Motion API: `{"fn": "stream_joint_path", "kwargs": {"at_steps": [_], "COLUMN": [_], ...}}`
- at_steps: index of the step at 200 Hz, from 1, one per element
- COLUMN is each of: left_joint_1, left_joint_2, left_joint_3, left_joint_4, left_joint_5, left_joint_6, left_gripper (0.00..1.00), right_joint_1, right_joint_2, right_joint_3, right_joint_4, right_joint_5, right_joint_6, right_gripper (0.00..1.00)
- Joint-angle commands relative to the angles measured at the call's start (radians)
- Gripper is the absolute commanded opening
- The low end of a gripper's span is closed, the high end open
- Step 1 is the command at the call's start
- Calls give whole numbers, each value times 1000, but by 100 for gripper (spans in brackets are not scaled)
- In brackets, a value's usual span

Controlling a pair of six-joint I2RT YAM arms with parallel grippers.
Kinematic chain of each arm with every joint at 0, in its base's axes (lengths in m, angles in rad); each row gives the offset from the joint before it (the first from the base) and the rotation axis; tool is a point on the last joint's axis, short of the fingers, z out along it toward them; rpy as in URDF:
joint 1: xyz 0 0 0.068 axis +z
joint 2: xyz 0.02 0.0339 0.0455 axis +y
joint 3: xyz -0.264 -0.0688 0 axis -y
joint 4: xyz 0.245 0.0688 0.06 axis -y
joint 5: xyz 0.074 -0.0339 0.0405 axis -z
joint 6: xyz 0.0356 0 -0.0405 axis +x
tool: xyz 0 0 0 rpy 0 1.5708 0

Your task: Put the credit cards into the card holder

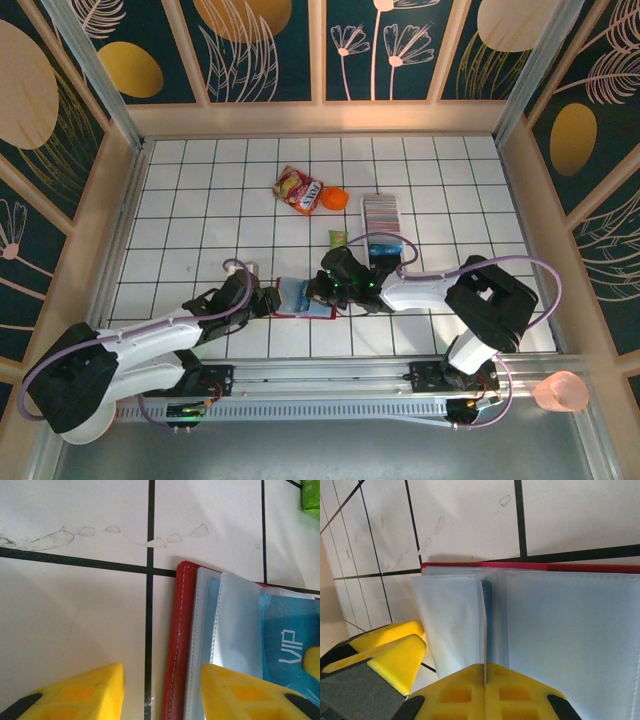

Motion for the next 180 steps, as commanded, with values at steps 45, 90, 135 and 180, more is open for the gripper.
{"fn": "stream_joint_path", "kwargs": {"at_steps": [45,90,135,180], "left_joint_1": [-5,-5,-5,-5], "left_joint_2": [23,87,125,138], "left_joint_3": [15,29,29,22], "left_joint_4": [-7,14,30,46], "left_joint_5": [-28,-36,-32,-3], "left_joint_6": [-11,-5,0,4], "left_gripper": [44,36,25,18], "right_joint_1": [10,10,8,10], "right_joint_2": [37,63,65,65], "right_joint_3": [-23,-10,9,66], "right_joint_4": [103,101,20,-114], "right_joint_5": [-54,-48,-34,27], "right_joint_6": [-12,-16,-37,-87], "right_gripper": [0,0,18,29]}}
